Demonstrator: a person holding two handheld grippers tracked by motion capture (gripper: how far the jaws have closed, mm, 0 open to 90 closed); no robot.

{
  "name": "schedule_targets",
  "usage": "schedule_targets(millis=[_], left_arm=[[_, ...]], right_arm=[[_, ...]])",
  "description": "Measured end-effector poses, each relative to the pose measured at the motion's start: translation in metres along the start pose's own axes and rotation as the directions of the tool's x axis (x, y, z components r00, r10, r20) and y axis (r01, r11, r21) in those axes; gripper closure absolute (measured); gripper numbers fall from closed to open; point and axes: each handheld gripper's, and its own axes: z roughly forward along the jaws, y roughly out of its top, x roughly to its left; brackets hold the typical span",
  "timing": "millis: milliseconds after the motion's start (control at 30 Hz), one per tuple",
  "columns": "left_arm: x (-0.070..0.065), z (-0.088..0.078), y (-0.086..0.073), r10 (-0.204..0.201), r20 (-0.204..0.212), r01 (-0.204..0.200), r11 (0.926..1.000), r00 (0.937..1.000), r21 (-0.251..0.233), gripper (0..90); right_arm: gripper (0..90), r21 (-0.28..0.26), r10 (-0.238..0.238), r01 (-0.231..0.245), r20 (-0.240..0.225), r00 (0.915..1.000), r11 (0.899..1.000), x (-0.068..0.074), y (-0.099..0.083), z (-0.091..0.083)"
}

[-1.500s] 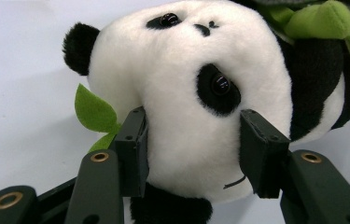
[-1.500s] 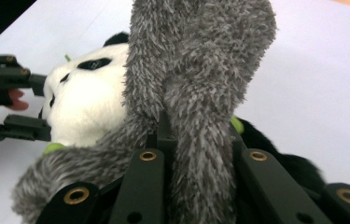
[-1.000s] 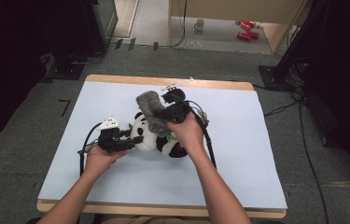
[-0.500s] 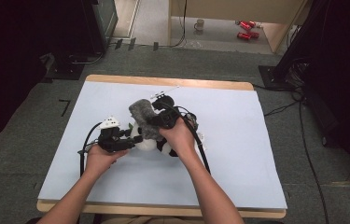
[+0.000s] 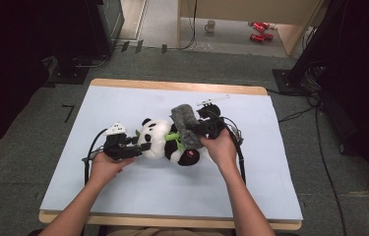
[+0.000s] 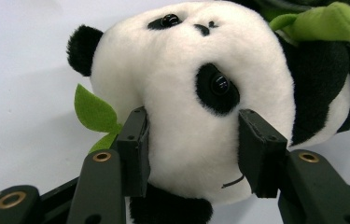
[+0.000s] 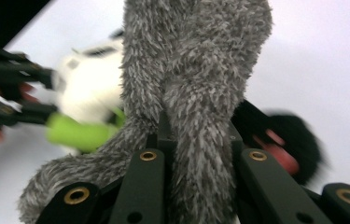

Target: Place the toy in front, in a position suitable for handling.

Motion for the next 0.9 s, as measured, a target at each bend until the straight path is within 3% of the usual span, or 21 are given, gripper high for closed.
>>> schedule_targets(millis=[233, 367, 500, 667, 800, 900], left_arm=[[0.001, 0.000, 0.001, -0.007, 0.006, 0.007, 0.9999, 1.0000, -0.008, 50.5], [-0.001, 0.000, 0.000, -0.006, 0.003, 0.006, 0.9999, 1.0000, -0.014, 50.6], [0.000, 0.000, -0.001, -0.010, 0.006, 0.010, 0.9996, 0.9999, -0.026, 50.5], [0.000, -0.001, -0.001, 0.006, 0.008, -0.005, 0.9997, 1.0000, -0.026, 48.6], [0.000, -0.002, -0.001, 0.018, 0.013, -0.018, 0.9996, 0.9997, -0.024, 45.9], [0.002, -0.003, -0.001, 0.034, 0.026, -0.034, 0.9992, 0.9991, -0.022, 42.2]], right_arm=[[78.7, 0.003, 0.028, -0.028, 0.003, 0.9996, 1.000, -0.022, -0.019, -0.010], [78.7, -0.007, 0.046, -0.046, -0.004, 0.9989, 0.999, -0.025, -0.019, -0.018], [78.8, -0.049, 0.026, -0.027, -0.015, 0.9995, 0.998, -0.013, -0.008, -0.027], [78.8, -0.078, -0.021, 0.017, -0.049, 0.9985, 0.997, 0.012, 0.011, -0.031], [78.8, -0.052, -0.052, 0.048, -0.088, 0.9947, 0.998, 0.032, 0.017, -0.019], [78.8, -0.012, -0.063, 0.062, -0.093, 0.9937, 0.998, 0.039, 0.013, -0.003]])
